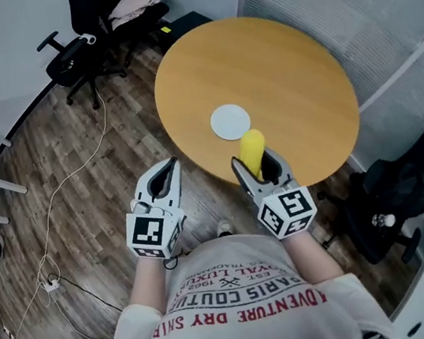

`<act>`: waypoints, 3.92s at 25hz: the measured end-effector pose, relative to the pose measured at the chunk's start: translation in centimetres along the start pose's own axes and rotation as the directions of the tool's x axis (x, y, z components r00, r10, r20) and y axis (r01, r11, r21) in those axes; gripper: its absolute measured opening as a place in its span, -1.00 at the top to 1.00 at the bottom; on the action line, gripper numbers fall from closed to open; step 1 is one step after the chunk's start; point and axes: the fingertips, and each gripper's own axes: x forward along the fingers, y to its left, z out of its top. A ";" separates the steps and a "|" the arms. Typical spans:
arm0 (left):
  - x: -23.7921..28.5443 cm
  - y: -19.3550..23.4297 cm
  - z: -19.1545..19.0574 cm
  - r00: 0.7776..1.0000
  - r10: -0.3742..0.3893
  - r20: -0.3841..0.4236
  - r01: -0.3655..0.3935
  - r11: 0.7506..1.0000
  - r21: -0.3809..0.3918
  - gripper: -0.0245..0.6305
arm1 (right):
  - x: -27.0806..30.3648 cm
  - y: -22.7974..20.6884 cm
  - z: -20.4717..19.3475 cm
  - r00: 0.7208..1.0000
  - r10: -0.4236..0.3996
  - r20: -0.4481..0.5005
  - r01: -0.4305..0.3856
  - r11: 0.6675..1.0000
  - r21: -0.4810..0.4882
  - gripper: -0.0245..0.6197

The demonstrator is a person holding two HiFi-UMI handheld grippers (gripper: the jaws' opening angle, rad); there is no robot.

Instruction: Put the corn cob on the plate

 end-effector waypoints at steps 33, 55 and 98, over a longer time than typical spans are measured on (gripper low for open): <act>29.2 3.4 -0.8 0.801 -0.596 -0.049 0.598 0.801 0.025 0.83 | 12.3 -16.7 -0.7 0.843 -0.528 -0.099 0.538 0.828 0.158 0.09; 31.8 3.9 -10.3 0.602 -0.781 -0.165 0.779 0.620 -0.093 0.83 | 17.8 -17.4 -19.2 0.667 -0.497 -0.556 0.702 0.669 0.244 0.09; 32.5 6.2 -13.1 0.616 -0.758 -0.212 0.757 0.645 -0.107 0.83 | 18.7 -18.4 -18.1 0.590 -0.603 -0.536 0.783 0.589 0.199 0.11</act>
